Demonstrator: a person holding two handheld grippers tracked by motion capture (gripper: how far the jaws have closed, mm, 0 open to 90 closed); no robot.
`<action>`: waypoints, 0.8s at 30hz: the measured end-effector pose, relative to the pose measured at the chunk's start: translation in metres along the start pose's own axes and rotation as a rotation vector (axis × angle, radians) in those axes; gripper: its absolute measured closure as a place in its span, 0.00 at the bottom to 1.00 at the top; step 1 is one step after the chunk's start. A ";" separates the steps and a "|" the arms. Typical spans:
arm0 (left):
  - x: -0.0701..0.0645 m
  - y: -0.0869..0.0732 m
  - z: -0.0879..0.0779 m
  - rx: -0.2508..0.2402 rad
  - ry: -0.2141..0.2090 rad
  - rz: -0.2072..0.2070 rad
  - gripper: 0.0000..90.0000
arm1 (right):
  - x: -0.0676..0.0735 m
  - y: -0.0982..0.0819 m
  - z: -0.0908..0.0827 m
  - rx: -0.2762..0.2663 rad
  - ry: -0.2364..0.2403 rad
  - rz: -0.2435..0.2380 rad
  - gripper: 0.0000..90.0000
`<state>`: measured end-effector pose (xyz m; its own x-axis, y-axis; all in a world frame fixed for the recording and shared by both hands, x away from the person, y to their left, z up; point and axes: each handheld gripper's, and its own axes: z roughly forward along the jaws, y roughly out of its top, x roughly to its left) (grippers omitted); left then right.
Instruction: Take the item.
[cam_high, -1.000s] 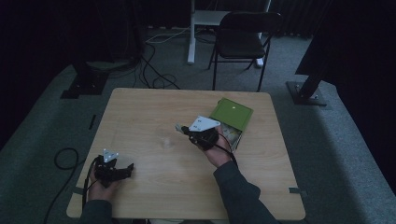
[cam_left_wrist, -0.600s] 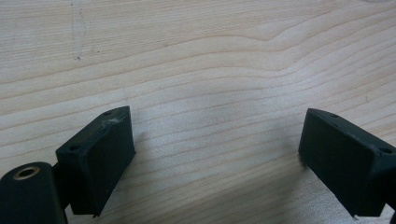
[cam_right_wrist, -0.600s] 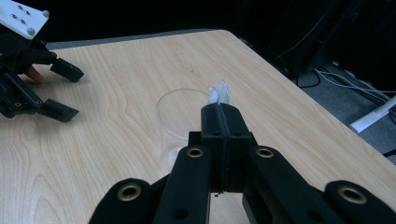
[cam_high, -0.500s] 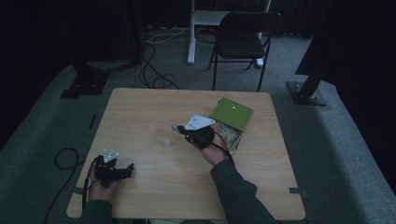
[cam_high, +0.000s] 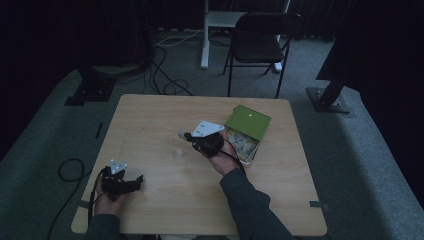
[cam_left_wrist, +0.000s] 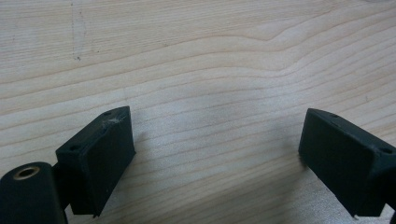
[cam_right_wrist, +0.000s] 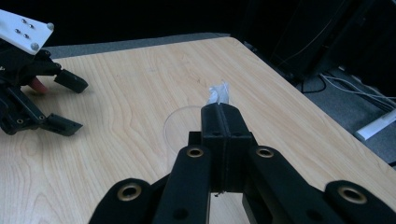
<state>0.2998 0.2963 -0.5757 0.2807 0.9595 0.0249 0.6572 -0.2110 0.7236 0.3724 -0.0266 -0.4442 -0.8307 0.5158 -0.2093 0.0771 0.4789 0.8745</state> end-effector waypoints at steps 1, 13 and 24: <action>0.000 0.000 0.000 -0.001 0.000 0.000 0.12 | 0.000 0.001 0.001 -0.003 0.002 0.000 1.00; 0.000 0.000 0.000 -0.001 0.000 0.000 0.12 | 0.002 0.002 0.014 0.006 0.010 0.001 1.00; 0.000 0.000 0.000 -0.001 0.000 0.000 0.12 | 0.003 0.006 0.029 0.010 0.015 0.017 1.00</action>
<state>0.2999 0.2963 -0.5758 0.2806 0.9595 0.0254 0.6566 -0.2112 0.7240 0.3859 -0.0017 -0.4527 -0.8376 0.5130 -0.1880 0.0965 0.4776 0.8733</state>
